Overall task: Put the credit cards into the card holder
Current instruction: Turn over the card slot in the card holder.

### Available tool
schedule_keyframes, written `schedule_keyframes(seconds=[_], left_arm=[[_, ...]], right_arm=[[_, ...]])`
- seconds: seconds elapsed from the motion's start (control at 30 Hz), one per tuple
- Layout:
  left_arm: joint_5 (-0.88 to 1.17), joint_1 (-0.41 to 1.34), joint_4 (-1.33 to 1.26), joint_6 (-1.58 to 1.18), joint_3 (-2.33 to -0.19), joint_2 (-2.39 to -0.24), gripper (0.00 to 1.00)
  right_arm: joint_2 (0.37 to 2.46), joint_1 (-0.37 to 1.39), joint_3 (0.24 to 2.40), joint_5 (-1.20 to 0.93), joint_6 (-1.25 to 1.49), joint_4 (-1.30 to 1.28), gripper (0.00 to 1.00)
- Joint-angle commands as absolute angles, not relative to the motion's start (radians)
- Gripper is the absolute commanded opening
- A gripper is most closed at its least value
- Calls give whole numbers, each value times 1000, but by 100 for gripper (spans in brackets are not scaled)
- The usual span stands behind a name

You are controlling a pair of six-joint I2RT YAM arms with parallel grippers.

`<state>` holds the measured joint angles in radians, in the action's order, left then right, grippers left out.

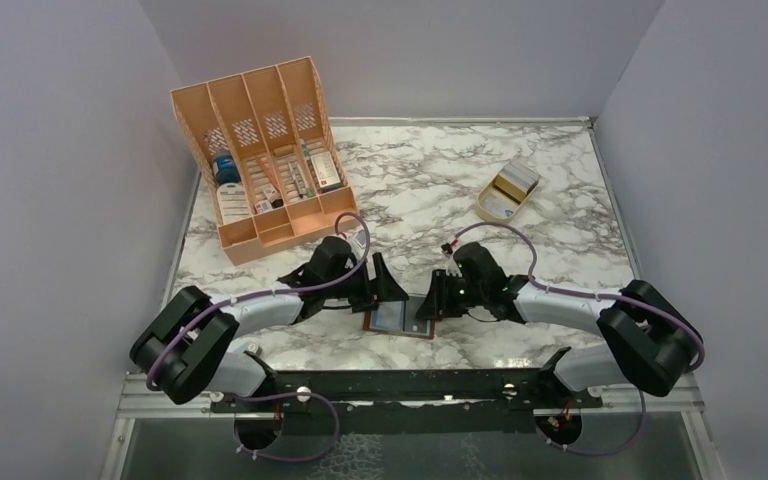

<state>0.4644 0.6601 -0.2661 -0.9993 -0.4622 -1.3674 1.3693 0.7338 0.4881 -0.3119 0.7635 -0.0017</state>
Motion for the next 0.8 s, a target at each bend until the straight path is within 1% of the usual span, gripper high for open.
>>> schedule_keyframes(seconds=[0.0, 0.13, 0.43, 0.6, 0.77], left_arm=[[514, 691, -319, -1055, -469, -1322, 79], [496, 713, -320, -1067, -490, -1300, 79], [476, 755, -327, -1073, -531, -1336, 79], [464, 783, -349, -1066, -555, -1385, 79], [462, 811, -381, -1070, -586, -1429, 79]], right_arm=[[1397, 739, 466, -271, 753, 2, 30], [1358, 739, 490, -231, 738, -58, 33], [1158, 739, 531, 2, 746, -273, 39], [1057, 739, 531, 96, 753, -307, 41], [1004, 738, 572, 178, 744, -369, 45]])
